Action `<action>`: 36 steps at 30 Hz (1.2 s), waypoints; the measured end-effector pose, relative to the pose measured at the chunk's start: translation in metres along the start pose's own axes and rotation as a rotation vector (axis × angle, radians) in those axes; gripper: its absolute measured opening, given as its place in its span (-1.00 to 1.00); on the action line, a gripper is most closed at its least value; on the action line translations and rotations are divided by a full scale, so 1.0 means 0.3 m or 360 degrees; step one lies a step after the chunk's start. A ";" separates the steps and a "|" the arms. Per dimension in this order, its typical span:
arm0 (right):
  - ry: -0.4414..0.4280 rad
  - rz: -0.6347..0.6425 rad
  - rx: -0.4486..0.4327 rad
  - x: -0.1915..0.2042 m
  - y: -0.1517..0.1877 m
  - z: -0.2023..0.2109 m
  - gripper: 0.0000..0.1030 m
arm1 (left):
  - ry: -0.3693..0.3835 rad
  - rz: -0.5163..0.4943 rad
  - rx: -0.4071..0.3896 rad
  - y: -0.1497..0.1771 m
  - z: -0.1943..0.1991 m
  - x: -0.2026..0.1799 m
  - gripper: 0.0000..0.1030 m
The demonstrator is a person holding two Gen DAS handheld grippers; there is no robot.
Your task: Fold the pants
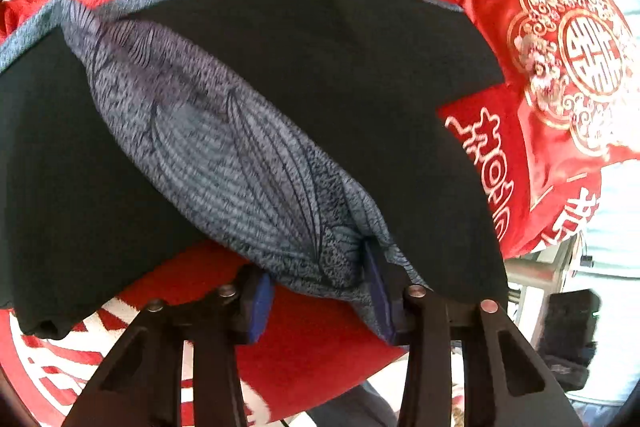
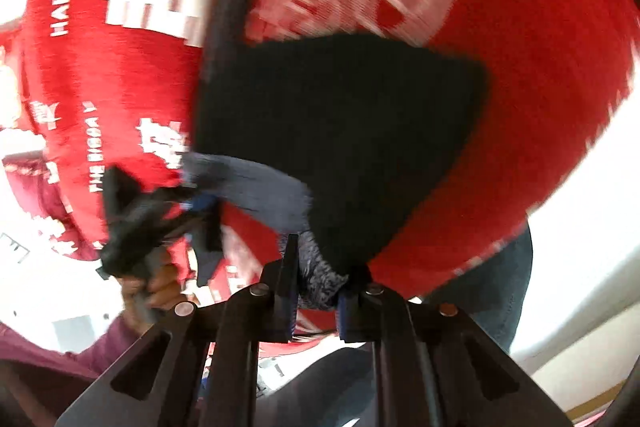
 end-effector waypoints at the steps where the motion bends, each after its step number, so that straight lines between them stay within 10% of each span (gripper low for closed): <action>1: -0.0008 0.0035 -0.0002 0.038 -0.028 0.021 -0.70 | 0.0004 0.0006 -0.0013 -0.015 0.012 -0.010 -0.16; 11: 0.0029 0.0363 -0.0042 0.405 -0.602 0.175 -0.70 | -0.0058 -0.0003 -0.0345 -0.325 0.205 -0.047 -0.14; 15: 0.0180 0.0362 -0.0015 0.471 -0.830 0.142 -0.58 | -0.0213 -0.0012 -0.0487 -0.411 0.291 -0.045 0.41; 19: 0.0488 0.0479 -0.0091 0.548 -0.994 0.122 0.48 | -0.0336 0.0040 -0.0559 -0.419 0.351 0.017 0.41; 24: 0.0538 0.0600 -0.0116 0.553 -0.921 0.100 0.57 | -0.0558 0.0247 -0.0414 -0.362 0.247 0.197 0.41; 32: 0.0664 0.0153 -0.0132 0.238 -0.882 0.048 0.04 | -0.0653 0.0536 -0.0248 -0.247 0.085 0.415 0.41; 34: 0.0661 0.0134 -0.0158 0.217 -0.925 0.041 -0.70 | -0.0689 0.0511 -0.0259 -0.251 0.069 0.417 0.51; 36: 0.0709 0.0203 -0.0159 0.238 -0.942 0.038 -0.72 | -0.0748 0.0509 -0.0259 -0.258 0.068 0.425 0.62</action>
Point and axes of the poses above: each gripper's, at about its wrist camera, not at the fingertips, and z roughly against the way its jaws point, x to its left, y to its underside, the point moved 5 cm from there along -z, roughly the way its jaws point, and after that the axes turned 11 degrees about x, right-handed, at the moved point
